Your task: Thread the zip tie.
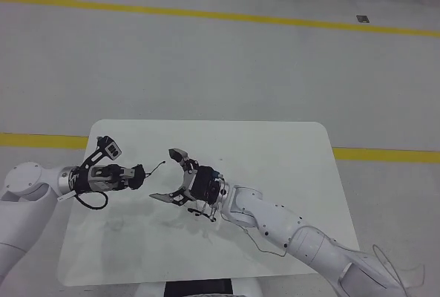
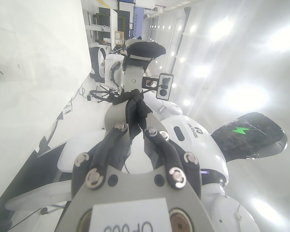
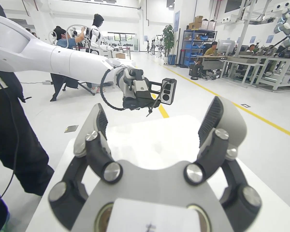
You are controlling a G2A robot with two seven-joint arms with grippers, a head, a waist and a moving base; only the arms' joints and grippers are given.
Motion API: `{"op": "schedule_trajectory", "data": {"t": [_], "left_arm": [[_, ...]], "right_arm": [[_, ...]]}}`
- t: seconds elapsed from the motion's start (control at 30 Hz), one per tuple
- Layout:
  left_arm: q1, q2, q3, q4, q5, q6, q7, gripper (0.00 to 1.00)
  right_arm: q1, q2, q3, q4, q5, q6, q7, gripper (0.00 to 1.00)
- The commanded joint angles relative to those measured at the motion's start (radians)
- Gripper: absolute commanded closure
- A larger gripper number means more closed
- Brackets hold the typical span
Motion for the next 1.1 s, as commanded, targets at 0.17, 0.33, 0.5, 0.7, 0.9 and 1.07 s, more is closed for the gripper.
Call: {"op": "schedule_trajectory", "data": {"t": [0.17,0.33,0.5,0.7,0.9,1.07], "left_arm": [[0.003,-0.006,0.015,0.015,-0.061,0.045,0.027,1.00],[-0.016,-0.017,0.039,0.081,-0.206,0.133,0.000,1.00],[-0.029,-0.030,0.072,0.134,-0.288,0.178,0.014,1.00],[-0.037,-0.049,0.112,0.148,-0.365,0.209,0.099,1.00],[-0.041,-0.051,0.116,0.142,-0.349,0.196,0.110,1.00],[-0.029,-0.056,0.125,0.128,-0.398,0.226,0.134,1.00]], "right_arm": [[-0.018,-0.002,0.011,-0.012,0.004,0.000,0.007,0.00],[-0.046,-0.008,0.039,0.002,-0.004,0.027,0.012,0.00],[-0.084,-0.022,0.070,0.010,-0.039,0.162,0.011,0.00],[-0.102,-0.038,0.080,0.024,-0.157,0.294,0.055,0.00],[-0.103,-0.040,0.078,0.021,-0.195,0.315,0.049,0.00],[-0.085,-0.037,0.071,0.017,-0.316,0.324,0.130,0.00]]}}
